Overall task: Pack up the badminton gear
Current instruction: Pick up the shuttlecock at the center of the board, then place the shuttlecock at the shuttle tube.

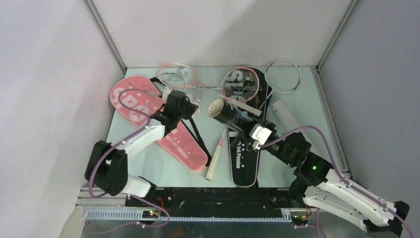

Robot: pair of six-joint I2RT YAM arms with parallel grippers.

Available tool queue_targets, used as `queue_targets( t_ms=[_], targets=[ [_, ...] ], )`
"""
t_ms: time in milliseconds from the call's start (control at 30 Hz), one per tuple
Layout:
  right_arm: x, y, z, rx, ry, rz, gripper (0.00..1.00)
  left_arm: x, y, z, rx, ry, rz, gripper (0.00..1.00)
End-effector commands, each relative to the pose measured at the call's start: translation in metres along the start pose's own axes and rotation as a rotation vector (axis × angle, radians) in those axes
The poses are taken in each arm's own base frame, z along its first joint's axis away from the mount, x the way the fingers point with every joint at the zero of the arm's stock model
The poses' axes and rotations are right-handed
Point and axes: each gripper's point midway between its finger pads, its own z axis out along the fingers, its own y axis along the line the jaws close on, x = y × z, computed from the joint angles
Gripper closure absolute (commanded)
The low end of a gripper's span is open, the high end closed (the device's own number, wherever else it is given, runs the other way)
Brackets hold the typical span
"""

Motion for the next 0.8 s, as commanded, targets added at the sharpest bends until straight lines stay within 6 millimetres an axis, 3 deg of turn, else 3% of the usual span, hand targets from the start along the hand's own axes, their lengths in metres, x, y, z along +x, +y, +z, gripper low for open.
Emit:
queue_targets(
  t_ms=[0,33,200,367,500,633,767],
  targets=[
    [-0.013,-0.001,0.005,-0.003,-0.050,-0.006,0.70,-0.036,-0.046,-0.048,0.107,-0.036,0.336,1.00],
    [-0.011,0.000,0.007,-0.008,-0.044,-0.015,0.70,-0.038,-0.049,-0.057,0.126,-0.027,0.424,1.00],
    [-0.006,0.002,0.011,-0.017,-0.020,-0.059,0.70,-0.054,-0.090,-0.137,0.279,0.031,0.686,1.00],
    [0.005,0.006,0.014,-0.032,0.024,-0.096,0.70,-0.061,-0.101,-0.215,0.364,0.082,0.972,1.00],
    [0.012,0.005,0.015,-0.023,0.057,-0.116,0.69,-0.060,-0.100,-0.257,0.410,0.129,1.090,1.00],
    [0.016,0.002,0.018,-0.013,0.076,-0.146,0.69,-0.037,-0.099,-0.291,0.545,0.245,1.150,1.00],
    [0.014,0.001,0.019,-0.004,0.070,-0.149,0.69,-0.018,-0.100,-0.312,0.680,0.305,1.146,1.00]
  ],
)
